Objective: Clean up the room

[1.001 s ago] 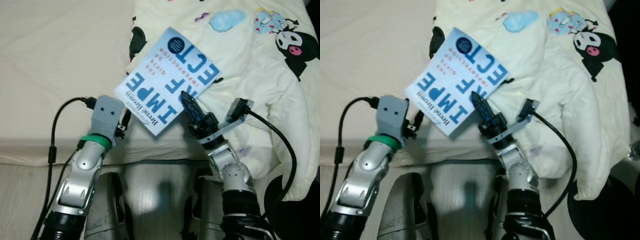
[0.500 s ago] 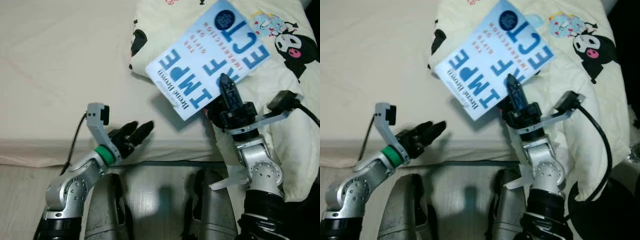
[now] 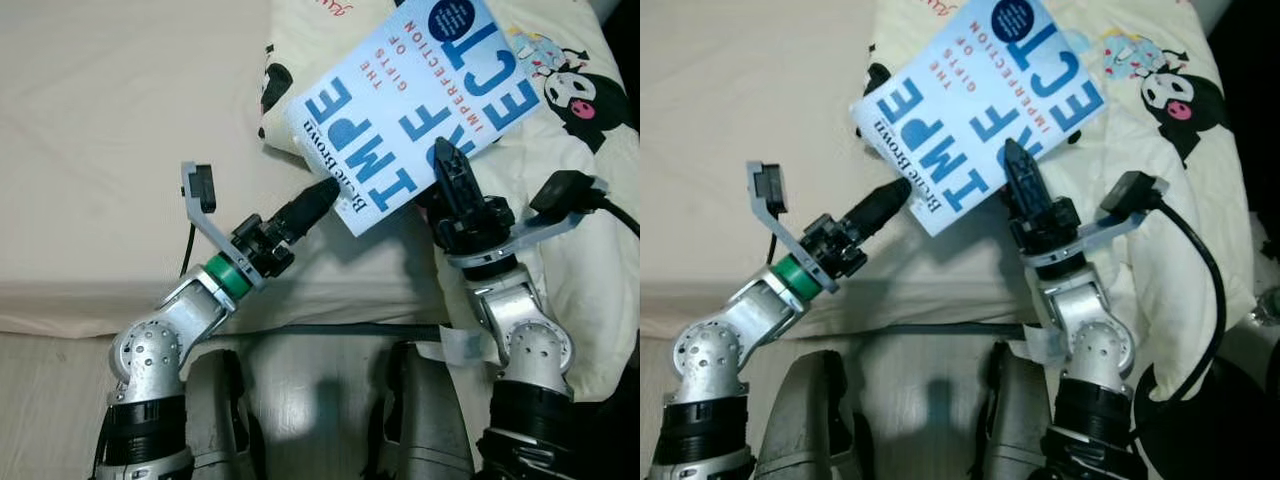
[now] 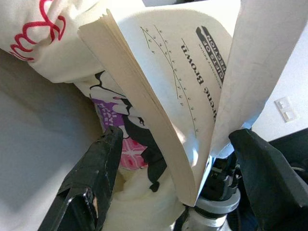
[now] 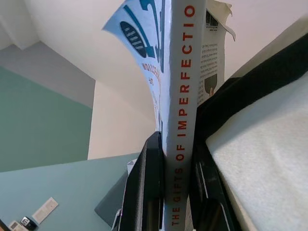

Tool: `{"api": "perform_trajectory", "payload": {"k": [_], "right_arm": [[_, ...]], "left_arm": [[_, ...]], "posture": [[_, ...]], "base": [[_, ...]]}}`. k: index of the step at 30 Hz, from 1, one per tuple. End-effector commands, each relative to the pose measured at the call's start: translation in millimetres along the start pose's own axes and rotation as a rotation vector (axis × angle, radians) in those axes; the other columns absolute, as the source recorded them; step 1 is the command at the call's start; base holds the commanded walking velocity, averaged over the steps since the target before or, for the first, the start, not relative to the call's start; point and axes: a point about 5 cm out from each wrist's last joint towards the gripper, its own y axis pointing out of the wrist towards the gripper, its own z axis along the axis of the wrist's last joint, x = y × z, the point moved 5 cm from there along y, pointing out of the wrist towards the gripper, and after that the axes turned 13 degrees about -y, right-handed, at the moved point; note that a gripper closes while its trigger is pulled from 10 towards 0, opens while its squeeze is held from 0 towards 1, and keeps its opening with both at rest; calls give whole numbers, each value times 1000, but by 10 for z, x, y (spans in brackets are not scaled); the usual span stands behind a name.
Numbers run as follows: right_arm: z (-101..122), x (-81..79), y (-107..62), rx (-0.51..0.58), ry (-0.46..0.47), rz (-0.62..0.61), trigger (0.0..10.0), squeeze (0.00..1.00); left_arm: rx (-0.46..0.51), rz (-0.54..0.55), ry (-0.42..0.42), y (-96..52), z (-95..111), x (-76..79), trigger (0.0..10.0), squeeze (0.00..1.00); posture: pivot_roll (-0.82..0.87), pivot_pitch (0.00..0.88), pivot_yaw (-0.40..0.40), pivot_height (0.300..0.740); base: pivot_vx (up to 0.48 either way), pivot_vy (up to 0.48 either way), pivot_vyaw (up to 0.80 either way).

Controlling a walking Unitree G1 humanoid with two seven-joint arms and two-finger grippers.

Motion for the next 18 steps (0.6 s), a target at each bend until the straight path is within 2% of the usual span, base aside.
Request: {"api": "perform_trajectory", "payload": {"k": [1,5,9,10,11,14,18], "right_arm": [[6,-181,114,20,28,93,0,0],[-73,-227,164,28,78,109,0,0],[-76,-221,173,40,92,104,0,0],[-86,-210,178,53,112,96,0,0],[-86,-210,178,53,112,96,0,0],[-182,-199,178,50,157,81,0,0],[-198,-201,178,47,163,80,0,0]], "left_arm": [[6,-38,-17,22,-2,88,10000,0],[-3,-72,-35,120,-59,174,10000,0],[4,-82,-49,138,-53,192,10000,0],[19,-115,-78,167,-22,255,10000,0],[19,-115,-78,167,-22,255,10000,0],[36,-197,-115,266,17,449,10000,0],[38,-205,-118,279,18,473,10000,0]], "posture": [[-67,189,108,565],[-64,184,106,565],[-68,181,105,565],[-65,177,101,565],[-65,177,101,565],[-64,173,100,565],[-64,173,100,565]], "base": [[0,0,0],[0,0,0],[0,0,0],[0,0,0],[0,0,0],[0,0,0],[0,0,0]]}}
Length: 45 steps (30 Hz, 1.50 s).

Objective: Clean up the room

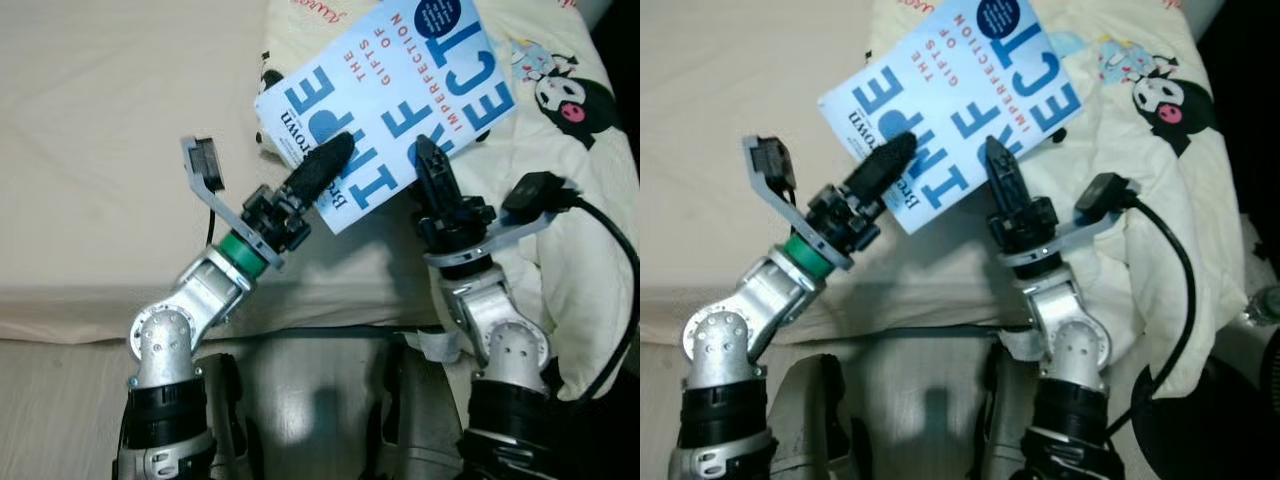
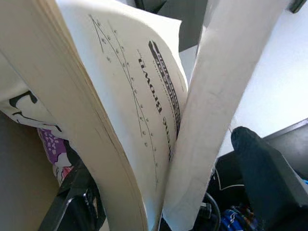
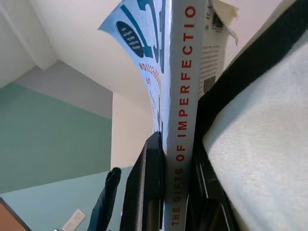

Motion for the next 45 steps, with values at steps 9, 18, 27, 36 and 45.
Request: {"api": "perform_trajectory", "payload": {"k": [9,18,27,36,45], "right_arm": [[-64,-125,95,-8,35,72,0,0],[-70,-127,100,-7,39,70,0,0],[-86,157,-67,-45,-83,-107,10000,0],[119,688,-454,-33,-240,-453,10000,1000],[294,1193,-1126,-207,-490,-822,10000,0]], "left_arm": [[-14,15,5,19,-62,-12,0,0],[-29,41,2,8,-99,-50,0,0],[-10,9,6,2,-51,38,0,0],[27,13,19,2,42,73,0,0],[171,200,106,52,330,-165,0,0]], "posture": [[-64,169,100,565],[-63,173,100,565],[-64,177,97,565],[-74,183,99,565],[-79,181,92,565]], "base": [[0,0,0],[0,0,0],[0,0,0],[0,0,0],[0,0,0]]}}
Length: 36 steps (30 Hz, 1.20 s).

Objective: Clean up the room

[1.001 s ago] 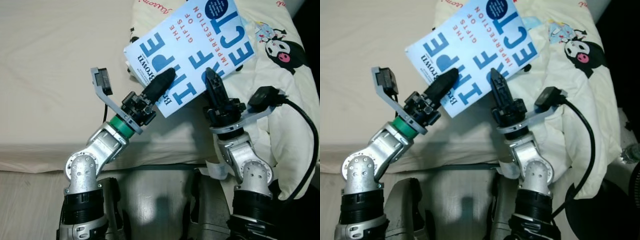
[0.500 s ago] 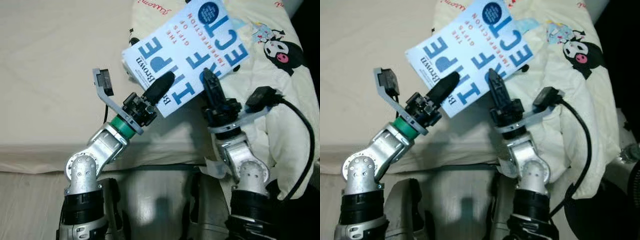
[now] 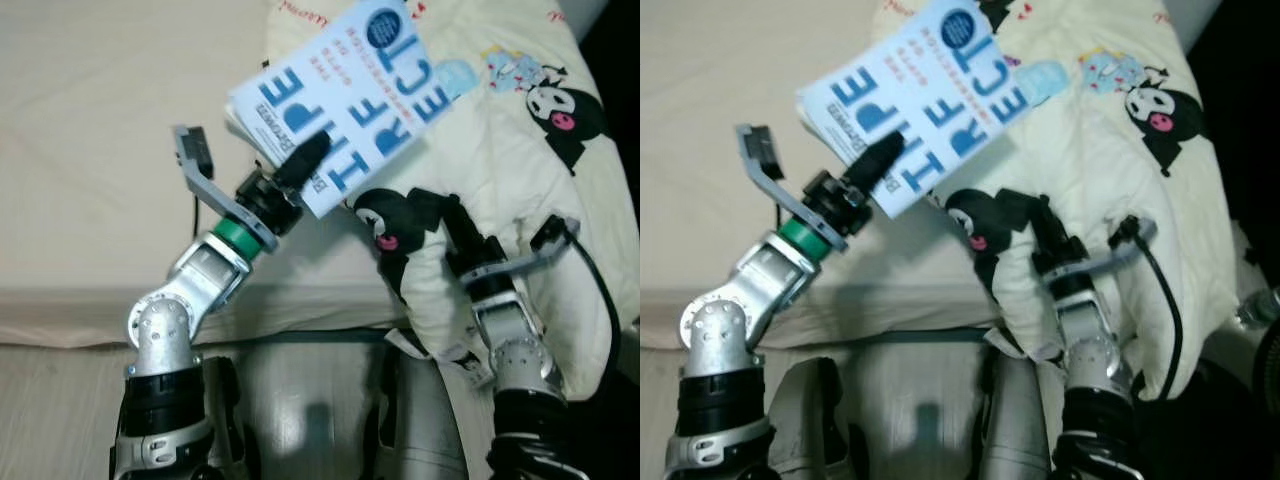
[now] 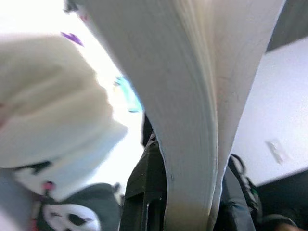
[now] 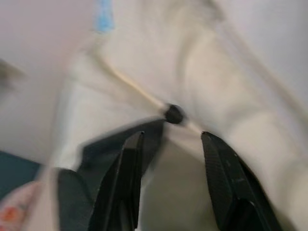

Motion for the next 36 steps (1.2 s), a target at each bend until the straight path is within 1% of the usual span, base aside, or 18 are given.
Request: {"api": "perform_trajectory", "payload": {"k": [1,5,6,8,9,10,11,13,14,15,17,18,24,25,26,28,31,36], "right_arm": [[-86,129,-68,-33,-33,-56,10000,0],[-86,130,-67,-33,-34,-57,10000,0],[-122,78,-106,-55,-286,-84,10000,0],[-122,78,-106,-55,-286,-84,10000,0],[-131,-42,-127,-43,-474,-75,10000,0],[-131,-42,-127,-43,-474,-75,10000,0],[-135,-148,-140,-18,-597,-61,10000,0],[-135,-148,-140,-18,-597,-61,10000,0],[-60,-445,-85,60,-757,-7,10000,0],[-60,-445,-85,60,-757,-7,10000,0],[80,-772,-2,187,-867,26,10000,0],[118,-800,18,208,-847,17,10000,0],[113,-674,27,192,-831,-18,10000,0],[165,-620,22,201,-884,-41,10000,0],[165,-620,22,201,-884,-41,10000,0],[325,-645,30,265,-961,-66,10000,0],[354,-660,40,284,-972,-80,10000,0],[231,-674,31,257,-980,-77,10000,0]], "left_arm": [[31,28,16,36,38,-23,0,0],[31,28,16,36,38,-23,0,0],[81,192,416,-4,243,-130,10000,0],[81,192,416,-4,243,-130,10000,0],[129,273,773,-53,415,-113,10000,0],[129,273,773,-53,415,-113,10000,0],[156,295,1020,-79,494,-47,10000,0],[156,295,1020,-79,494,-47,10000,0],[214,387,1213,-209,618,-105,10000,0],[214,387,1213,-209,618,-105,10000,0],[248,500,1289,-396,700,-280,10000,0],[243,526,1287,-442,694,-342,10000,0],[231,529,1278,-447,646,-399,10000,0],[210,539,1290,-459,620,-455,10000,0],[210,539,1290,-459,620,-455,10000,0],[164,589,1298,-532,591,-634,10000,0],[155,610,1296,-572,585,-707,10000,0],[183,620,1346,-624,609,-737,10000,0]], "posture": [[-79,181,92,565],[-79,181,92,565],[-94,177,76,565],[-94,177,76,565],[-93,176,72,565],[-93,176,72,565],[-93,176,72,565],[-93,176,72,565],[-98,151,46,565],[-98,151,46,565],[-97,144,42,565],[-96,142,40,565],[-95,140,42,565],[-95,140,46,565],[-95,140,46,565],[-109,138,57,565],[-107,132,54,565],[-101,117,36,570]], "base": [[0,0,0],[0,0,0],[0,0,0],[0,0,0],[0,0,0],[0,0,0],[0,0,0],[0,0,0],[0,0,0],[0,0,0],[0,0,0],[0,0,0],[0,0,0],[0,0,0],[0,0,0],[0,0,0],[0,0,0],[0,0,0]]}}
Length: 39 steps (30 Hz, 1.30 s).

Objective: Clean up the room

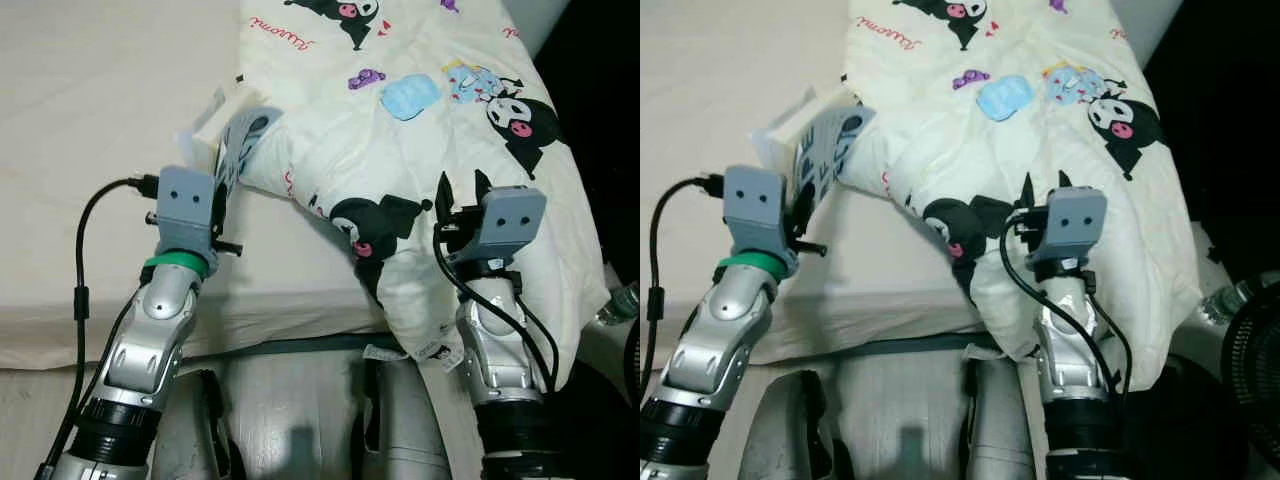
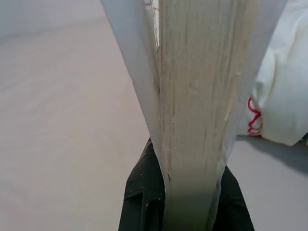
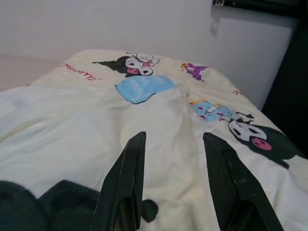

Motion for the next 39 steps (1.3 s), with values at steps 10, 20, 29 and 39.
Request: {"api": "perform_trajectory", "payload": {"k": [10,20,29,39], "right_arm": [[-34,3,-4,16,-65,-2,10000,0],[-55,31,17,13,-78,-13,10000,0],[-81,67,32,11,-92,-19,10000,0],[-127,70,29,-1,-98,-17,10000,0]], "left_arm": [[56,58,0,-52,-16,-77,10000,0],[14,73,-59,-71,-90,-71,10000,0],[43,51,-33,-37,-53,-24,10000,0],[50,17,-28,7,-36,92,10000,0]], "posture": [[-97,94,14,609],[-88,94,15,643],[-90,91,14,668],[-94,87,15,697]], "base": [[0,0,0],[0,0,0],[0,0,0],[0,0,0]]}}
